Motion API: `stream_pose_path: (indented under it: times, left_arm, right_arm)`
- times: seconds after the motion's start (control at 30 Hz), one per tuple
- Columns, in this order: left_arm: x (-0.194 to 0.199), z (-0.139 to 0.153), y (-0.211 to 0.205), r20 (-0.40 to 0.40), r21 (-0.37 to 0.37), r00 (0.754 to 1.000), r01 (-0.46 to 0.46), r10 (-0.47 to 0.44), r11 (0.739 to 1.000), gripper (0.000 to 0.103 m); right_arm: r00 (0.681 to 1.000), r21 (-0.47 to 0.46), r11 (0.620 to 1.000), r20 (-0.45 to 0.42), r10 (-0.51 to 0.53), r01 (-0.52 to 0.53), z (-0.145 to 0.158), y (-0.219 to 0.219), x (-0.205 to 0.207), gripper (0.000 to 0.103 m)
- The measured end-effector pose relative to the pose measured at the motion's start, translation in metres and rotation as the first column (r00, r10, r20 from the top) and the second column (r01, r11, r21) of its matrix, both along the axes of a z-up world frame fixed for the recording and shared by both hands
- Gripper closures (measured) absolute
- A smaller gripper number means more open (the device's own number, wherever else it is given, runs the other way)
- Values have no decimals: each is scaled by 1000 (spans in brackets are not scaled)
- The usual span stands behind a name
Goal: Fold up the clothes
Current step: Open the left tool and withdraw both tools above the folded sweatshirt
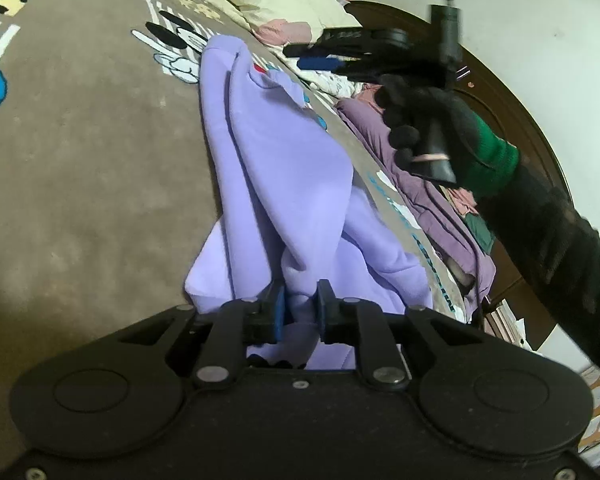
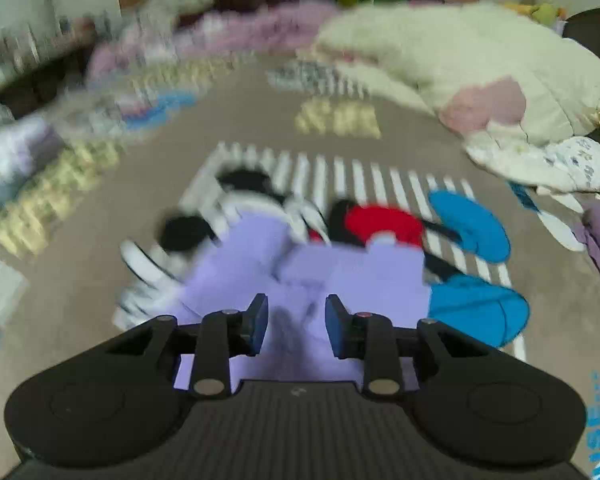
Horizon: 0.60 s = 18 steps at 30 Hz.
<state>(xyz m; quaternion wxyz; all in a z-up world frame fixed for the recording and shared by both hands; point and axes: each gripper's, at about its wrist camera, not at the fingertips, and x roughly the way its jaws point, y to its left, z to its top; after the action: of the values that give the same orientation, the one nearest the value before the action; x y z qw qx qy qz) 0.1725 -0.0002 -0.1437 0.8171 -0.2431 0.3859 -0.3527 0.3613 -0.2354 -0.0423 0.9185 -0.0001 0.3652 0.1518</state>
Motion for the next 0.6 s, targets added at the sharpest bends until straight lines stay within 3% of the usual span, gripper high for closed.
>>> stream_pose_path:
  times: [0.07,0.2,0.33,0.4,0.53,0.6]
  left_arm:
    - [-1,2,2,2,-7,1000,-1,1,1000,79]
    - [-4,5,7,7,-20,1000,-4,4,1000,78]
    - [-6,8,12,12,-34,1000,-7,7,999,78]
    - [-7,9,15,14,-41,1000,-8,9,999,78]
    - [-7,13,21,22,-61,1000,-17,18,998,78]
    - [-6,13,24,18,-63,999,-27,28,998,78]
  right_arm:
    - [997,26,997,9,76,-76,5,7,-11,71]
    - [980,-105,975,-47,192,-196,-19,43,-9,71]
    - [971,-221,952,-156,181,-213,-48,67,12,68]
    - [970,-233,949,-169,176,-213,-41,73,17,68]
    - [974,-191,955,-73,216,-226,-5,77,5,67]
    - [973,-203,952,-73,220,-231,-8,84,9,64]
